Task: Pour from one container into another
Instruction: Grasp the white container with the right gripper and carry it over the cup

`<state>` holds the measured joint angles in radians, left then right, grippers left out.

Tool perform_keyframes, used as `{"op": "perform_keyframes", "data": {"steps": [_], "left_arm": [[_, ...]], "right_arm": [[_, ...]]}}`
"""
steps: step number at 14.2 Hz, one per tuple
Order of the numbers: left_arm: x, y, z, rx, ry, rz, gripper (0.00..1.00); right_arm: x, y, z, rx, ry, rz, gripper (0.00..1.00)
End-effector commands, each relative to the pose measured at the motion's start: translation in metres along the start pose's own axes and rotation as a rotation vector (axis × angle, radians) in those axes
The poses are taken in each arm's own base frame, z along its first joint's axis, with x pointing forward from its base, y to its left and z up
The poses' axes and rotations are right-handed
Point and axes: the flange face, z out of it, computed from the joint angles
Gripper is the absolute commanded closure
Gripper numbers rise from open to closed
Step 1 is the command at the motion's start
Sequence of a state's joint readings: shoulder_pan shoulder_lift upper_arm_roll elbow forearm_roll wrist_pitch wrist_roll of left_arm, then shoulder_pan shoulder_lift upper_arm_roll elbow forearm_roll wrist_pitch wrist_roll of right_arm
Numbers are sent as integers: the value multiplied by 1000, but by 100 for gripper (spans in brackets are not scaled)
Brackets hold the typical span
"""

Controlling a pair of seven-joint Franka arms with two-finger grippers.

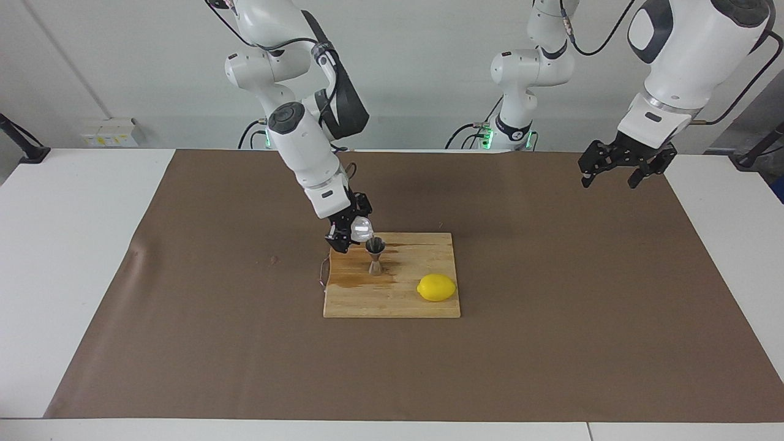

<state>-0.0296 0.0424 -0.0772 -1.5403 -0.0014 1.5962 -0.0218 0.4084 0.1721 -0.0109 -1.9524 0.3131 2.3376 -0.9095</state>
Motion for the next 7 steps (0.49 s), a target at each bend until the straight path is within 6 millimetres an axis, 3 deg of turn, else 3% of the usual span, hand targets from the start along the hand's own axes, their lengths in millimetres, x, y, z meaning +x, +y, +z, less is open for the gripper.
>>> {"op": "perform_keyframes", "data": {"steps": [1, 7], "left_arm": [[-9, -1, -1, -10, 3, -3, 0], [-9, -1, -1, -10, 3, -3, 0]], "right_arm": [[5, 1, 3, -26, -33, -16, 77], [3, 0, 5, -24, -39, -19, 77]]}}
